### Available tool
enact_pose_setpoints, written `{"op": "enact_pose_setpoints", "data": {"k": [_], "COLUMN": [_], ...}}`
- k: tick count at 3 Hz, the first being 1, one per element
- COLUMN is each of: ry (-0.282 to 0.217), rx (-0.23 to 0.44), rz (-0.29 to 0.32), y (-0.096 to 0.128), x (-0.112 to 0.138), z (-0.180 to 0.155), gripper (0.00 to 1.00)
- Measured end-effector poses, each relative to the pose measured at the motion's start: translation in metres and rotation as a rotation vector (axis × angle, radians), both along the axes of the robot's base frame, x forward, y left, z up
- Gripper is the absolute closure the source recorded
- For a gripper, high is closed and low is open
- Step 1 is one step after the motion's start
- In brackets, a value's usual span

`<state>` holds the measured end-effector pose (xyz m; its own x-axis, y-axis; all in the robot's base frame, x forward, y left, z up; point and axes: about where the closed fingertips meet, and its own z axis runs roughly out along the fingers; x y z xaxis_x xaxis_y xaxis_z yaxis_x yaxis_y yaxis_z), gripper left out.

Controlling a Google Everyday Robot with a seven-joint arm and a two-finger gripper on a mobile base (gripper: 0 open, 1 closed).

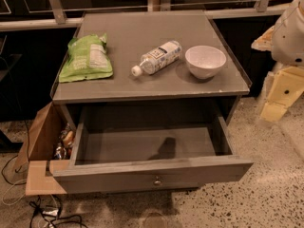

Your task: Close top drawer

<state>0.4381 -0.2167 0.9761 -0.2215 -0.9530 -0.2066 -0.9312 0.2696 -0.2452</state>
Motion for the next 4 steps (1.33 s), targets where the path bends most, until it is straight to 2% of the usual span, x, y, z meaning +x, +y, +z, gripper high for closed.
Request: {"op": "enact_pose_setpoints", "data": {"k": [1, 2, 4], "ry": [0.0, 0.0, -0.001], "rx": [0.0, 0.0, 0.0], "rz": [0.0, 0.0, 0.0], "y": [0.0, 0.0, -0.0001], "x": [0.0, 0.0, 0.0], "z": [0.0, 0.0, 0.0001], "gripper": [0.0, 0.12, 0.58]}}
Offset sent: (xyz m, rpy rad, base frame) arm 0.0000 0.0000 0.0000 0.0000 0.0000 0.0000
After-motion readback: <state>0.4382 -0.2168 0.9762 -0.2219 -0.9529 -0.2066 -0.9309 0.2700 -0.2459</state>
